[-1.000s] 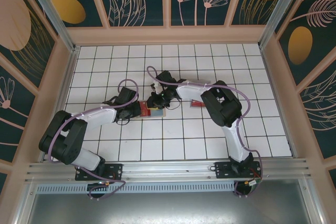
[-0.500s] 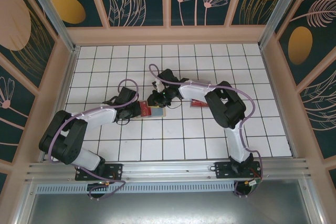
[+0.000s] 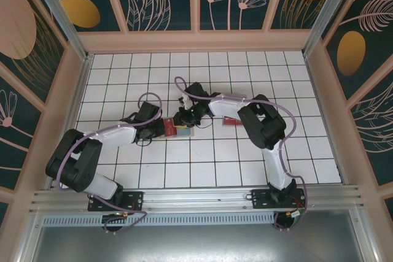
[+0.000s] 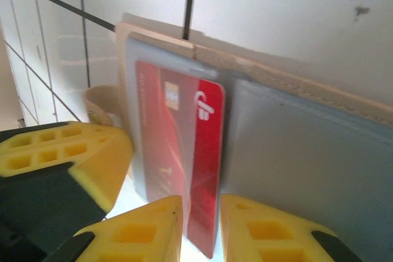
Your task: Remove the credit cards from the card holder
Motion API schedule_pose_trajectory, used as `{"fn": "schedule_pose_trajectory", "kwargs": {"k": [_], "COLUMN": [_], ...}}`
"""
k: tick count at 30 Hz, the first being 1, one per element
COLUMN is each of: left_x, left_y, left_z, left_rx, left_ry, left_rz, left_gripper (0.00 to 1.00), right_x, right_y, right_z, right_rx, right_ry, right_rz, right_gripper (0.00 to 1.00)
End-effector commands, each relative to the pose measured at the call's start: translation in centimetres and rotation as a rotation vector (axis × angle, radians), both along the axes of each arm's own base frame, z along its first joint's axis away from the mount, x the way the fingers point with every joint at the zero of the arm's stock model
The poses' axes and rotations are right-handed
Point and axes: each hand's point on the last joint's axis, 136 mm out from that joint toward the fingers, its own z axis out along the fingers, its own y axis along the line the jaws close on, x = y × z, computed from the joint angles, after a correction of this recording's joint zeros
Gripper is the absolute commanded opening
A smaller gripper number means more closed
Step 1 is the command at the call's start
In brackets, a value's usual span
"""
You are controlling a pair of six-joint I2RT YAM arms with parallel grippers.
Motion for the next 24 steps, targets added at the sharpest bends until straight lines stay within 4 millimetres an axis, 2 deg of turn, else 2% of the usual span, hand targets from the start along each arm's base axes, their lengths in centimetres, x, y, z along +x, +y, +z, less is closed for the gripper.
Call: {"fn": "schedule_pose_trajectory", "kwargs": {"k": [1,17,23,24], "left_x": [-1.33,-1.29,-1.31,-1.31], "left_y": [0.36,0.17,0.2,0.2], "left_z": [-1.79,-1.83,-1.85,-1.84], "left_rx": [0.015,0.007,0.008,0.009], "left_ry": [0.078,0.078,0.079,0.08], "left_rz": [-0.007,-0.012,-0.011,-0.011], "left_gripper": [0.03,0.02,0.02,0.02], "right_x": [-0.12,-0.33,-0.21,-0.15], "right_y": [0.04,0.96,0.6,0.45], "right_z": [-1.05,-1.15,-1.12,-1.06], "right_rx": [-0.01,0.009,0.009,0.011], "right_ry": [0.029,0.037,0.038,0.038], "right_rz": [0.005,0.035,0.019,0.014], "right_gripper": [0.23,0.19,0.0,0.0]}}
